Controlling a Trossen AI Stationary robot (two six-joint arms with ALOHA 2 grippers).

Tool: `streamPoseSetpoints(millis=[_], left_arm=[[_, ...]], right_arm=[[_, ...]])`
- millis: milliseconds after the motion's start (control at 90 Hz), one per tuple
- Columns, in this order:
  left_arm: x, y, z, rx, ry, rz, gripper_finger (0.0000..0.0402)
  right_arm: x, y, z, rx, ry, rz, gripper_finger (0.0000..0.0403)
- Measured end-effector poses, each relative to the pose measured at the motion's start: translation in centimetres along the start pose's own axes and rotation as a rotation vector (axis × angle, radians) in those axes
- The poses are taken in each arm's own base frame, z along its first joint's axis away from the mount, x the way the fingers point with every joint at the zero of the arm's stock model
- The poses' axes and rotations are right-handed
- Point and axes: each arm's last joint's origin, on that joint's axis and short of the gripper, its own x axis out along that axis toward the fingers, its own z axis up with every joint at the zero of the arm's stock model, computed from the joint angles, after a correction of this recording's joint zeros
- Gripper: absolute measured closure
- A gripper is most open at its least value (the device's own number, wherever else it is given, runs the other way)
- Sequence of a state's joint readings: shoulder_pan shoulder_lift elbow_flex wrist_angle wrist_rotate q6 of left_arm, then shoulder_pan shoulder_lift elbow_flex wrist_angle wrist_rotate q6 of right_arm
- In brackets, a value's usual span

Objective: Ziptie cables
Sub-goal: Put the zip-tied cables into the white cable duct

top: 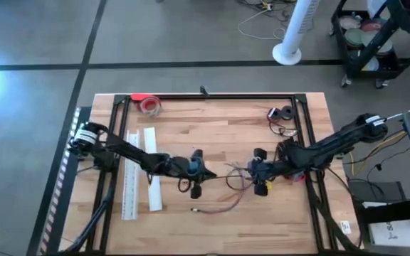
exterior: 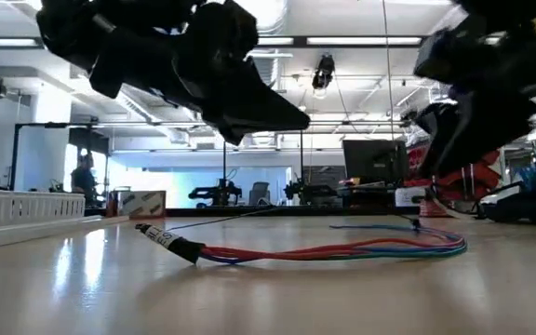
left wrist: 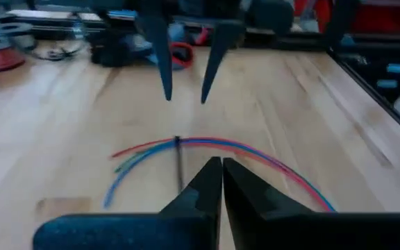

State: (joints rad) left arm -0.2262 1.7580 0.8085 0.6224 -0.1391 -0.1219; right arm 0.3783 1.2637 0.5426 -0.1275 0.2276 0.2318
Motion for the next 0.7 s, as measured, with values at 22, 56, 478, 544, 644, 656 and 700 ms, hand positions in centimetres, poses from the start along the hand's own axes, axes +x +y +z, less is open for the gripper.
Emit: streamPoseSetpoints(millis=[22, 56, 478, 544, 644, 656, 700], left_arm=[[0.1, -0.3, 0.2, 0.005, 0.003, -0.005, 0.0401], [0.2, -0.7, 0.4, 0.011, 0.010, -0.014, 0.0401], [-3.6, -3.0, 1.9, -0.125, 0.524, -0.060, 0.0401], [-4.5, -3.1, 2.0, -0.167, 0.579, -0.035, 0.0401], [-5.8, -3.4, 1.9, -0.203, 0.642, -0.014, 0.0394], [-5.9, -3.4, 1.9, -0.208, 0.648, -0.011, 0.0393], [-6.4, -3.5, 1.9, -0.230, 0.654, -0.007, 0.0387]], right_arm=[[0.0, 0.5, 0.0, -0.028, -0.016, 0.015, 0.0260], [0.0, 1.2, 0.1, -0.054, -0.044, 0.038, 0.0263], [4.7, 4.6, -0.6, -0.251, 0.001, 0.119, 0.0285], [5.4, 4.7, -0.1, -0.277, 0.004, 0.112, 0.0280], [6.3, 4.7, 1.0, -0.322, 0.001, 0.109, 0.0271], [6.3, 4.7, 1.1, -0.328, 0.003, 0.113, 0.0270], [6.6, 4.6, 1.0, -0.350, 0.035, 0.133, 0.0267]])
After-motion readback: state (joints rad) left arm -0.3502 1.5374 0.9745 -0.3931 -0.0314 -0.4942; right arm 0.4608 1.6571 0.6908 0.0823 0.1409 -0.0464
